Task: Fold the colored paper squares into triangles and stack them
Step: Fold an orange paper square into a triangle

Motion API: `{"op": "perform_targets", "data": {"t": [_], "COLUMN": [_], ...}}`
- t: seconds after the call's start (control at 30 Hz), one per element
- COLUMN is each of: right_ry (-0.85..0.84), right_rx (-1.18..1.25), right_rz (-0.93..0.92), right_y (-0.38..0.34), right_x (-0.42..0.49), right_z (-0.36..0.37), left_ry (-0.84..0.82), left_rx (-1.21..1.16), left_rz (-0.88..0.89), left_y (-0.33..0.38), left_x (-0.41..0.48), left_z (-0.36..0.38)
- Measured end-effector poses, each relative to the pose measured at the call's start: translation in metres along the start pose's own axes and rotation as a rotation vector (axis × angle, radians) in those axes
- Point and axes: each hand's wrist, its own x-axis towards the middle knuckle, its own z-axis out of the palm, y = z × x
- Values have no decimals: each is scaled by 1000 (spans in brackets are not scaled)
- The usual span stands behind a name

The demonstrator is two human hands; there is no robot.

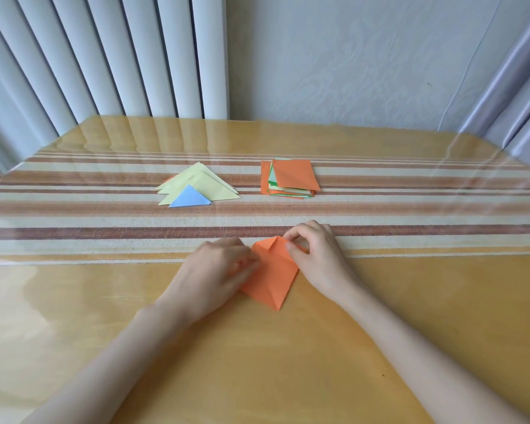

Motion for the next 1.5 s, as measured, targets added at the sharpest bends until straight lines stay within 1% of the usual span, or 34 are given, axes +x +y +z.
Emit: {"op": "perform_targets", "data": {"t": [0.07,0.1,0.23,0.37,0.47,0.67,0.77,0.87,0.93,1.0,1.07,1.13,1.33,1.43,1.5], "right_ry": [-6,-10,-13,1,-41,19,50,42,35,17,-11,-24,103,153,155], "right_rx": [-5,0,26,37,-3,-123,-230,-336,-407,-527,-636,-689,-727,-687,-663], "right_rz": [-24,-39,-104,-131,-150,-345,-419,-457,-447,-427,-414,-408,-316,-269,-240], "right_y": [-1,-2,-2,-3,2,10,15,14,10,5,0,-3,5,11,14], "right_x": [5,6,8,5,0,-4,-10,-14,-16,-19,-22,-23,-29,-37,-38], "right_z": [1,1,0,-4,-8,-6,-6,-7,-7,-5,-1,1,-2,-9,-11], "left_ry": [0,-5,-93,-67,-83,-98,-122,-109,-89,-78,-90,-94,-54,-64,-70], "left_rx": [-137,-165,-176,-201,-188,-151,-99,-85,-53,-21,-55,-84,-86,-137,-169], "left_rz": [-82,-106,-71,-60,4,191,250,288,313,313,273,244,208,167,141], "left_y": [-5,-8,-20,-24,-27,-34,-36,-37,-36,-35,-33,-31,-29,-30,-31], "left_x": [19,28,45,46,43,38,34,31,31,31,30,29,27,26,27], "left_z": [-6,-8,-7,0,0,-6,-8,-10,-9,-8,-8,-8,-6,-4,-4]}}
